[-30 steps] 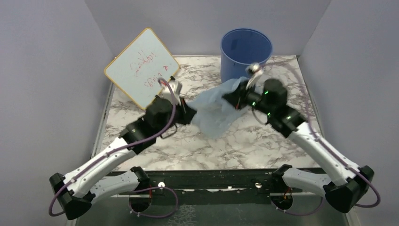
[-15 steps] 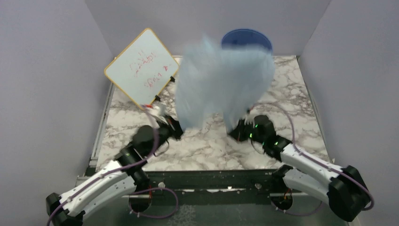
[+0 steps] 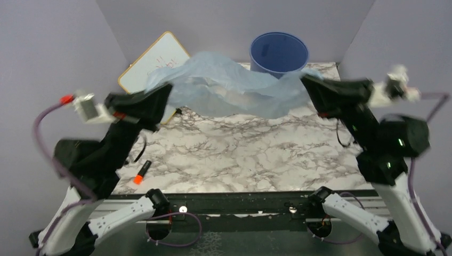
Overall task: Put the trash bags into the trash bin
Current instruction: Unfold the trash bag at the center of the board.
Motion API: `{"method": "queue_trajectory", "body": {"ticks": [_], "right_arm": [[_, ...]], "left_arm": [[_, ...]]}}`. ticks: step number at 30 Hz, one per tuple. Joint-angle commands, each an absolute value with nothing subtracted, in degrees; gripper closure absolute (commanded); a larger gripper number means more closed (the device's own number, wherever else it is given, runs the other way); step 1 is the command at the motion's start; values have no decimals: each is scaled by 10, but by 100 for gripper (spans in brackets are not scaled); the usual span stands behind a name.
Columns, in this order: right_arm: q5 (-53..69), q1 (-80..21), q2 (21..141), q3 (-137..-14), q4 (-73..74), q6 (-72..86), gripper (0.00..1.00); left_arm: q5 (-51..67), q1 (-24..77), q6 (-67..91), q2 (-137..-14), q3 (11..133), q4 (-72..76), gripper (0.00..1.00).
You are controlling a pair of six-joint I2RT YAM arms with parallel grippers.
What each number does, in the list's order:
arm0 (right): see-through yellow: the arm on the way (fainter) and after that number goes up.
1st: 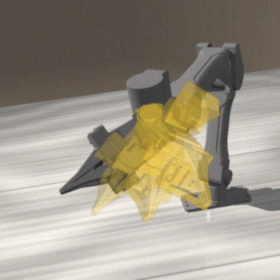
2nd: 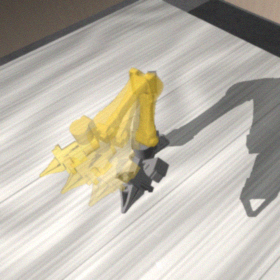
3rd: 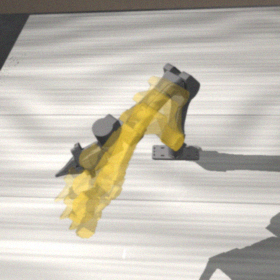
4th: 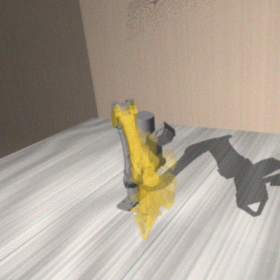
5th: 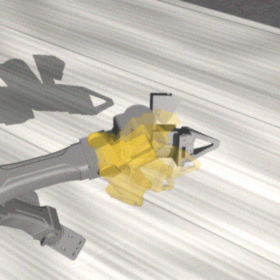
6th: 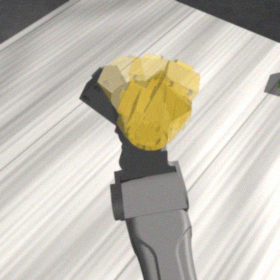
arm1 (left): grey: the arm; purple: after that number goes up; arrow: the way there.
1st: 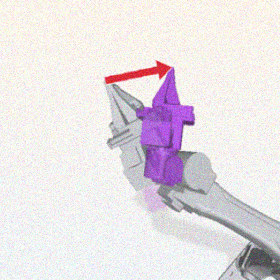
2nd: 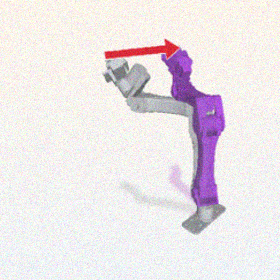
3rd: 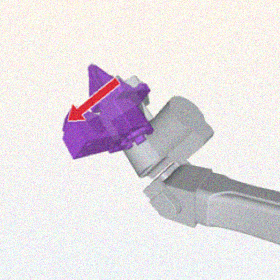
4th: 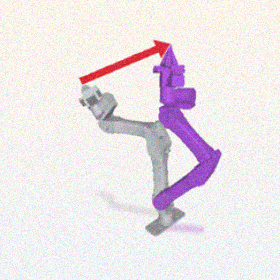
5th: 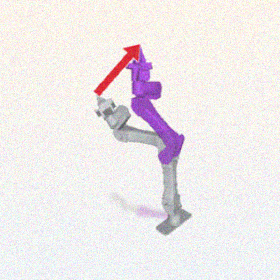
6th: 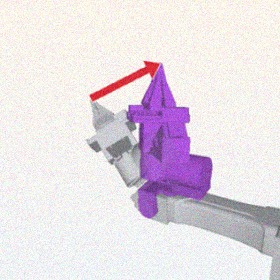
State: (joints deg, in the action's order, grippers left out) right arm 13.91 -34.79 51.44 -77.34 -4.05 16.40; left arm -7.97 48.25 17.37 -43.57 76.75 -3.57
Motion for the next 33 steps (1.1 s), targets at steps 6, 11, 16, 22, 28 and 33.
{"method": "queue_trajectory", "body": {"ticks": [6,11,16,22,28,33], "right_arm": [[67,-348,432,-176,1,337,100],[72,-348,435,-310,-12,308,100],[90,-349,500,-552,72,225,99],[14,-349,485,-606,55,227,99],[64,-349,438,-570,28,233,99],[192,-349,457,-566,50,212,94]], "left_arm": [[-29,485,509,-182,141,36,100],[-65,494,433,-217,185,52,100],[-98,493,293,-395,443,-102,100],[-135,493,320,-430,538,-130,100],[-37,493,297,-440,586,-120,100],[153,493,301,-509,590,-114,100]]}}
